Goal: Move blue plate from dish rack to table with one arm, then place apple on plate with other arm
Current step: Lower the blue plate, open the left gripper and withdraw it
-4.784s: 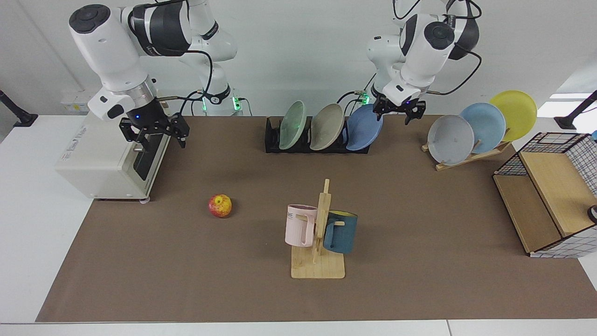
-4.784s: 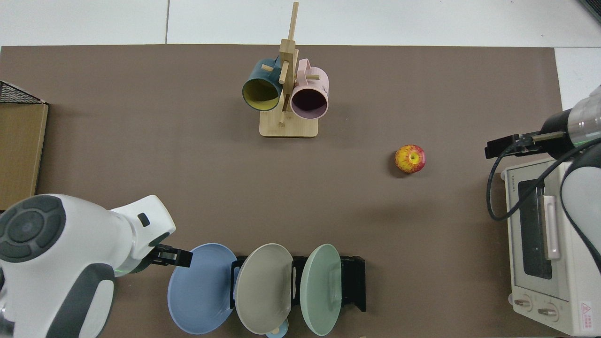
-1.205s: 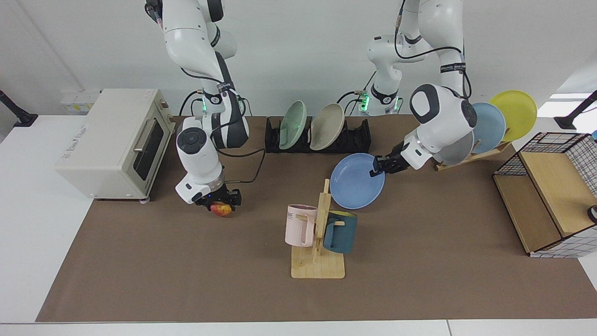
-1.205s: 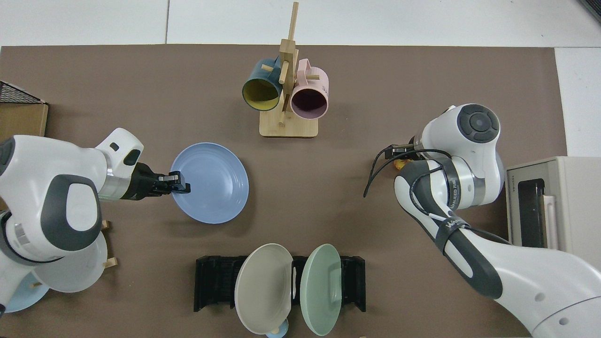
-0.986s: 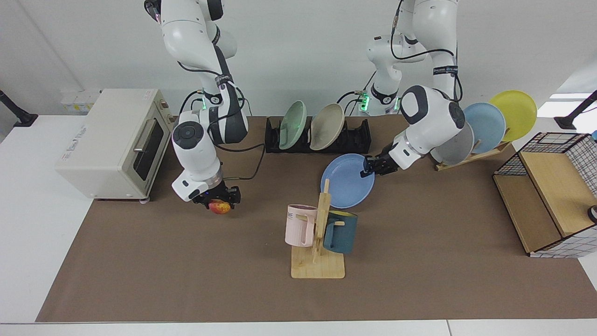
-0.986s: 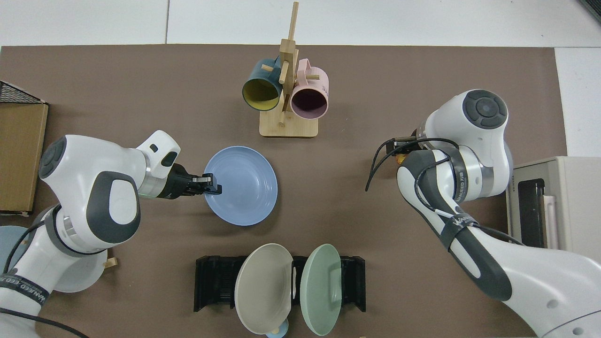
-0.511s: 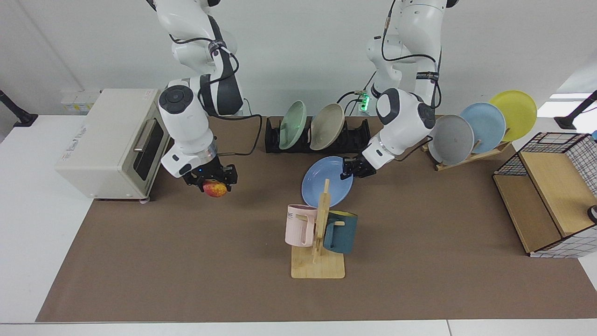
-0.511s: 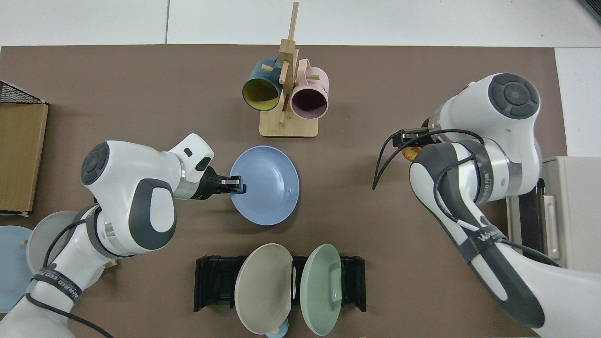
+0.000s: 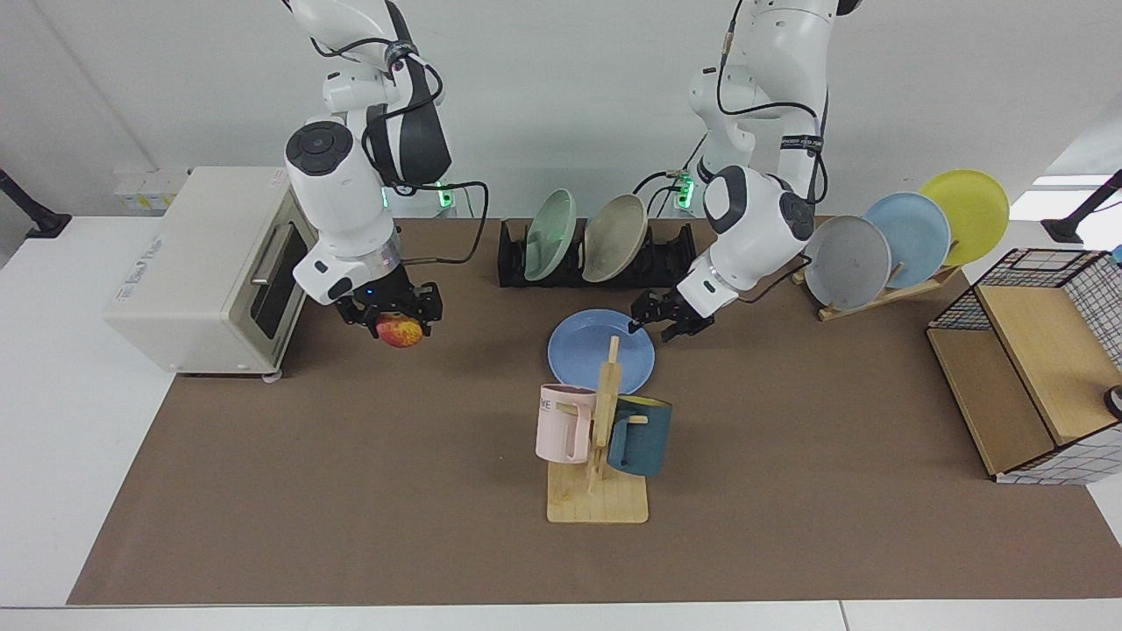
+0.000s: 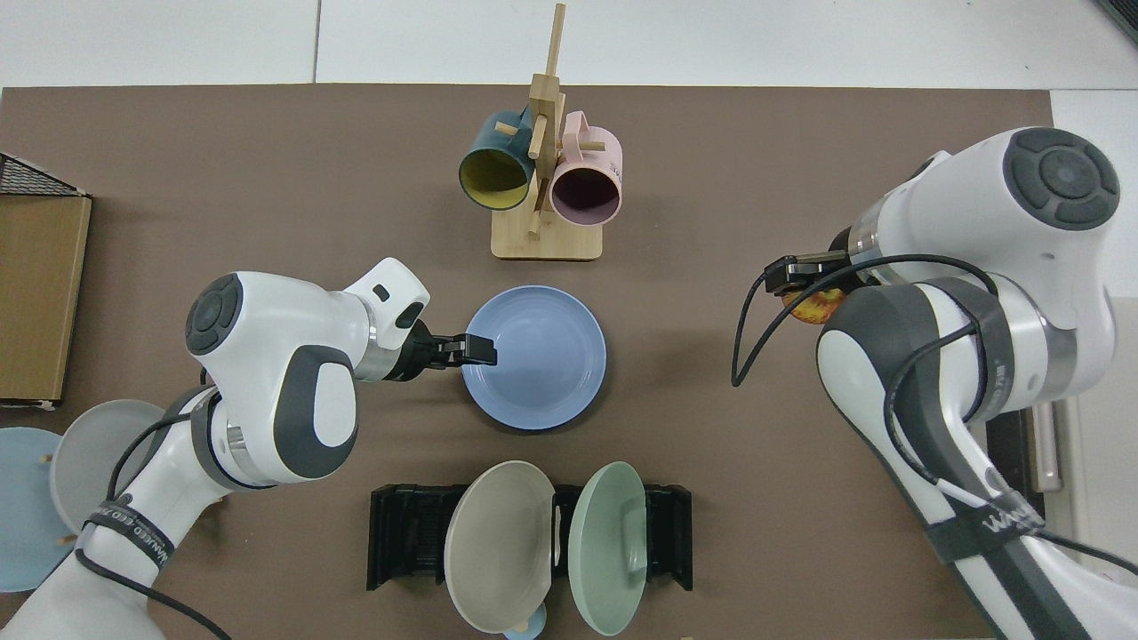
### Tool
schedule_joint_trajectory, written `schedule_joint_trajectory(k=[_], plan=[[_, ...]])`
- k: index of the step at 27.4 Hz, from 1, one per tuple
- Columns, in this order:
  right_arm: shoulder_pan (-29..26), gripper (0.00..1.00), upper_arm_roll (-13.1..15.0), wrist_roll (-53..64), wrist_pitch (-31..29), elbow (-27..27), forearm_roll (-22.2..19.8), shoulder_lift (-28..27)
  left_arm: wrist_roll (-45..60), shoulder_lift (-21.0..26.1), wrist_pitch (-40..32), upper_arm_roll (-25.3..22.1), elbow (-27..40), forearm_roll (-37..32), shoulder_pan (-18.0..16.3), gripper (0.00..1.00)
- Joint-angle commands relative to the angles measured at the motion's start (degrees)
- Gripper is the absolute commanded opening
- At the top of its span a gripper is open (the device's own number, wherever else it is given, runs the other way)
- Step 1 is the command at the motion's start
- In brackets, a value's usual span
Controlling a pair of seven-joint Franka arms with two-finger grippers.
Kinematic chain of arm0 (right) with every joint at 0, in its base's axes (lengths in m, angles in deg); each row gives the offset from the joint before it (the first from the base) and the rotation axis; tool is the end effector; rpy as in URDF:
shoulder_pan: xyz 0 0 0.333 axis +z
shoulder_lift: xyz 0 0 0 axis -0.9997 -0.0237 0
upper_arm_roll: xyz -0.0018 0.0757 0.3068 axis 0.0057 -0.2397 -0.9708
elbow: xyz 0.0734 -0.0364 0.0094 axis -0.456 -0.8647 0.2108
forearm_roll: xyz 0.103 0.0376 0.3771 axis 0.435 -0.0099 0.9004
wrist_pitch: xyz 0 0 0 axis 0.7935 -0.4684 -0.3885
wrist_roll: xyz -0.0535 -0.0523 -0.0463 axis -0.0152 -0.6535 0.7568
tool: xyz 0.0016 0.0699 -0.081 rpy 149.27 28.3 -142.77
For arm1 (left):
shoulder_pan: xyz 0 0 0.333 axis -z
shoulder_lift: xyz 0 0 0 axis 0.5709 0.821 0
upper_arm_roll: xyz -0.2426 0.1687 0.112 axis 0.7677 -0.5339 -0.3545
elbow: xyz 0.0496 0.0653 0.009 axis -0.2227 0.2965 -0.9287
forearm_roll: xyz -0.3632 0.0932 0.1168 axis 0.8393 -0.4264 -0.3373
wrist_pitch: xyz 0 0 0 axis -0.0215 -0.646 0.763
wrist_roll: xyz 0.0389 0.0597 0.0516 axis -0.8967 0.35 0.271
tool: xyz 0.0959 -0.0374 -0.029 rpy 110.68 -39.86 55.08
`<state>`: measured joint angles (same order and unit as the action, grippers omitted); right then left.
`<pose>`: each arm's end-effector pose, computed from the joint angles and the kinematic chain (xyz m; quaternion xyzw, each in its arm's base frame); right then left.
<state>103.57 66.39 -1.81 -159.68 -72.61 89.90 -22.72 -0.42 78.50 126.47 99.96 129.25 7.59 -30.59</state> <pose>0.5986 0.1114 0.4670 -0.9998 -0.0045 -0.0118 0.0129 0.5299 -0.2098 0.3446 0.9705 -0.0168 -0.0175 0.2397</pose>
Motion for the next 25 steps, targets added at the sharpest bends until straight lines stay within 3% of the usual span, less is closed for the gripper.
schedule_joint_trajectory(k=[1, 8, 16, 25], plan=[[1.4, 0.0, 0.0, 1.1, 0.3, -0.6, 1.1, 0.9, 1.9, 0.0, 1.1, -0.6, 0.0, -3.5, 0.0, 0.99], [4.2, 0.0, 0.0, 0.5, -0.6, -0.6, 1.1, 0.9, 8.3, -1.8, -2.9, -3.5, -2.5, -18.4, -0.9, 0.99], [6.8, 0.0, 0.0, -2.3, -0.6, -0.7, 1.2, 1.1, 8.5, -3.8, -25.1, -4.7, -14.3, -33.8, -3.5, 0.98], [13.6, 0.0, 0.0, -13.2, -0.7, -0.5, 1.2, 1.4, 8.9, -9.1, -35.0, -9.0, -18.2, -35.4, -4.0, 0.99]])
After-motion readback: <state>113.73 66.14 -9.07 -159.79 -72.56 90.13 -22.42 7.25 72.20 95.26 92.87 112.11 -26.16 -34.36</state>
